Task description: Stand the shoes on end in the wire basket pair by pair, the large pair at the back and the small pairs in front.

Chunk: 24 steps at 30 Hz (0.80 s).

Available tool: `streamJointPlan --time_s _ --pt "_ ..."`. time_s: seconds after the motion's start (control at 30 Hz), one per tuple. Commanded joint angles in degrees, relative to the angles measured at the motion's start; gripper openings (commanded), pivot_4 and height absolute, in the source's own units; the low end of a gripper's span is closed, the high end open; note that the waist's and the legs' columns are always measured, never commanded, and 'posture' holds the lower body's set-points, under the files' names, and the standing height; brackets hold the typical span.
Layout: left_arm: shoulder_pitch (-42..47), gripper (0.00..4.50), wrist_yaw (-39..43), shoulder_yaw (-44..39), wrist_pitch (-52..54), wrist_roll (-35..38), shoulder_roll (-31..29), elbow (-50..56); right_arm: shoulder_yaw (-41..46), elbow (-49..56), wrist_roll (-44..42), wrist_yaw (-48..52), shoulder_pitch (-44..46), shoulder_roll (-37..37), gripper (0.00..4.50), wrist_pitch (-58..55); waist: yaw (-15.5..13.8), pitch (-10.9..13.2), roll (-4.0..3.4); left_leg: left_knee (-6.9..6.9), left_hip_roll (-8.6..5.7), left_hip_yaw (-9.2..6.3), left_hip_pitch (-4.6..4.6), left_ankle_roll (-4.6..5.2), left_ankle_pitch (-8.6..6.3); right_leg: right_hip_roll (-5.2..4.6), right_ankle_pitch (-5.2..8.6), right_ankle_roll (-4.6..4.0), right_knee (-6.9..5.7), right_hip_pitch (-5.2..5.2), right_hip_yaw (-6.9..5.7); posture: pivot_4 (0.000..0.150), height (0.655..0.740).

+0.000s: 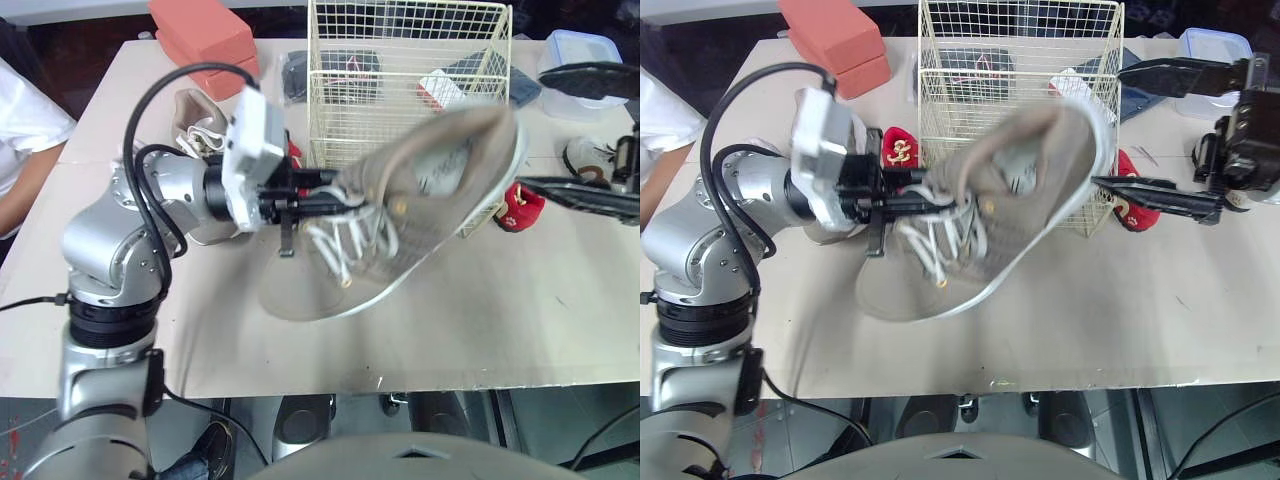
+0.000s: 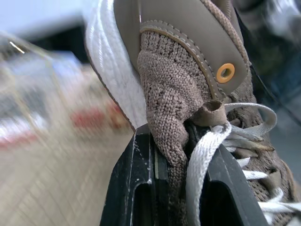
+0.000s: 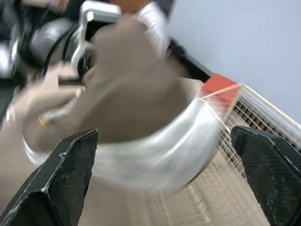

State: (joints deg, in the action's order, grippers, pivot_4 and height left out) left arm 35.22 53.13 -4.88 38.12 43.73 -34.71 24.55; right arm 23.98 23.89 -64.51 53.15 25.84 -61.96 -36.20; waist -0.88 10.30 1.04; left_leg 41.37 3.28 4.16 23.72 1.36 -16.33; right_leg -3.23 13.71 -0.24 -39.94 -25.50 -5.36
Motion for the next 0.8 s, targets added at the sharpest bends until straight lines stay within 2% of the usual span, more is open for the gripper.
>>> streamJointPlan --time_s 0.03,0.23,0.37,0.53,0.8 --pt "0.4 0.27 -7.5 -1.3 -5.0 -3.6 3.5 2.5 2.5 2.5 -8.0 -10.5 0.9 1.3 4.46 -5.4 0.1 0.0 0.0 0.0 0.0 0.01 -0.02 0.0 0.0 0.02 0.0 0.0 -0.02 0.01 0.01 0.15 0.686" --pt "-0.4 0.27 -18.4 5.0 -13.0 -16.4 11.3 1.8 -2.6 8.0 -16.4 -33.4 3.6 10.4 4.46 -6.6 -0.1 0.0 0.02 -0.01 -0.02 -0.01 0.07 -0.01 0.0 0.08 -0.01 0.0 0.0 -0.03 -0.01 0.15 0.686" --pt "-1.8 0.27 -22.8 9.3 -18.9 -24.9 14.7 0.1 -8.5 9.8 -11.9 -43.4 5.8 17.3 4.46 -5.3 0.0 0.0 0.07 -0.02 -0.02 0.02 0.08 -0.01 0.0 0.08 -0.01 0.0 0.05 -0.05 0.02 0.15 0.686" --pt "-2.2 0.27 -27.1 10.9 -23.7 -31.6 17.5 -2.3 -11.3 10.5 -7.4 -50.2 6.5 23.0 4.46 -4.5 -0.2 0.0 0.07 -0.02 -0.02 -0.01 0.14 0.0 0.0 0.09 -0.02 0.01 0.02 -0.11 -0.02 0.15 0.686" --pt "-3.1 0.27 -27.7 11.5 -24.8 -33.4 19.0 -2.3 -13.4 8.4 0.1 -54.3 8.1 26.9 4.46 -5.5 -0.1 -0.1 0.07 -0.01 -0.03 0.0 0.12 0.02 0.0 0.1 -0.04 0.04 0.01 -0.11 -0.02 0.15 0.686"
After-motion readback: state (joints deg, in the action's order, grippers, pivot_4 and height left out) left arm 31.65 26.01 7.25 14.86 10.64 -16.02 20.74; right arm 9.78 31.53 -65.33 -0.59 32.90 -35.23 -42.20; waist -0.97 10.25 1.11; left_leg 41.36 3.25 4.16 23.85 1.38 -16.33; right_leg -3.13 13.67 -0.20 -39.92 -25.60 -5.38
